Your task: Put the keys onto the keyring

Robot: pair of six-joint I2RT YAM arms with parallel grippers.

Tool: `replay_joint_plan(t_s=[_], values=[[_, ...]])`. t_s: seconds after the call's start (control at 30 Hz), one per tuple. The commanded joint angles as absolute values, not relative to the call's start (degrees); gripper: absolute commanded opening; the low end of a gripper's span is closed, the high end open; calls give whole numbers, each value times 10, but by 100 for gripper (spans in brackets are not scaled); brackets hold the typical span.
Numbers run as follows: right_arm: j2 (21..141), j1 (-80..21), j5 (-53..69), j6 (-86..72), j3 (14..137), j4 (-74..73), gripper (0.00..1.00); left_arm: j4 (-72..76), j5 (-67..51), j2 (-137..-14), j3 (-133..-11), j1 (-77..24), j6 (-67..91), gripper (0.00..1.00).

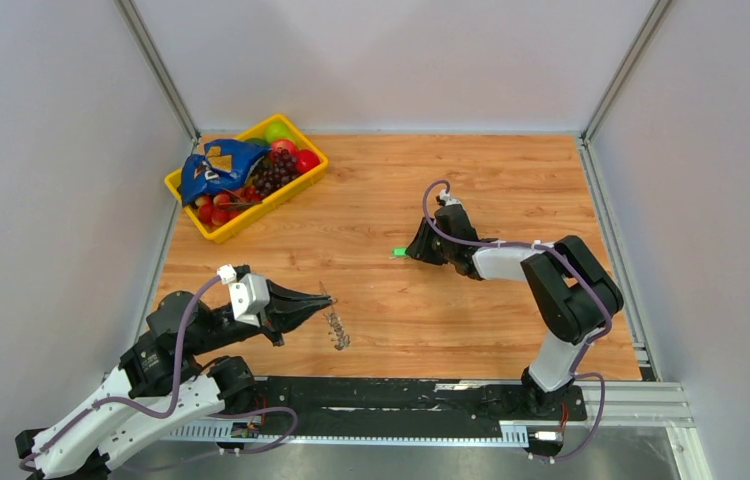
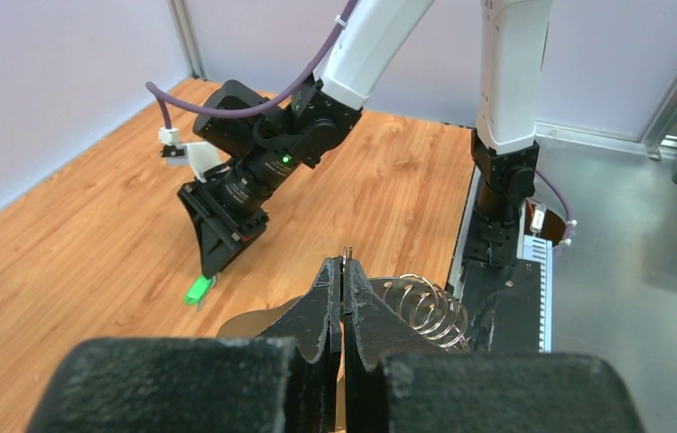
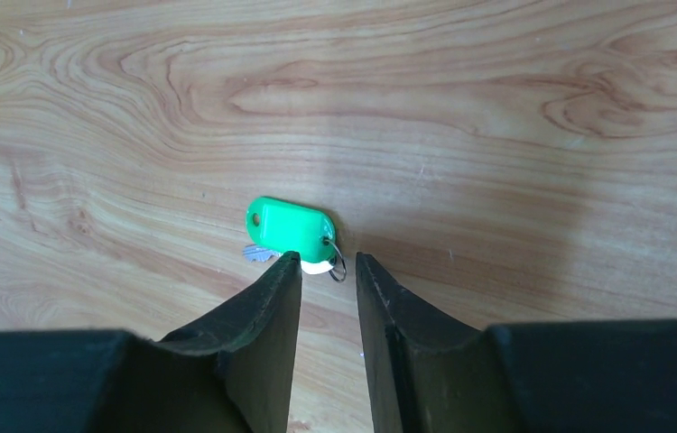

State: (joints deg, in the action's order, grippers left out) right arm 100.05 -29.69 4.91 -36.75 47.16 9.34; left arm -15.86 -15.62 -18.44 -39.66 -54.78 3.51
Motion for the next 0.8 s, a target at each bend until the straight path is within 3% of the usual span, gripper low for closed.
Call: replay_joint_plan(t_s=[0.0,0.27,0.6,0.77], values=[[1019,-293,66,-381,462,127,35,-149,-148,-186,-400,-550,27,0],[1028,-293,77,-386,460,140,23,-152,-147,-186,-400,-549,27,0],[1011,-293,77,-387,447,141,17,-154,-146,-186,-400,-550,25,0],[996,-293,74,-386,441,141,2,-154,-144,-186,-400,-550,24,0]])
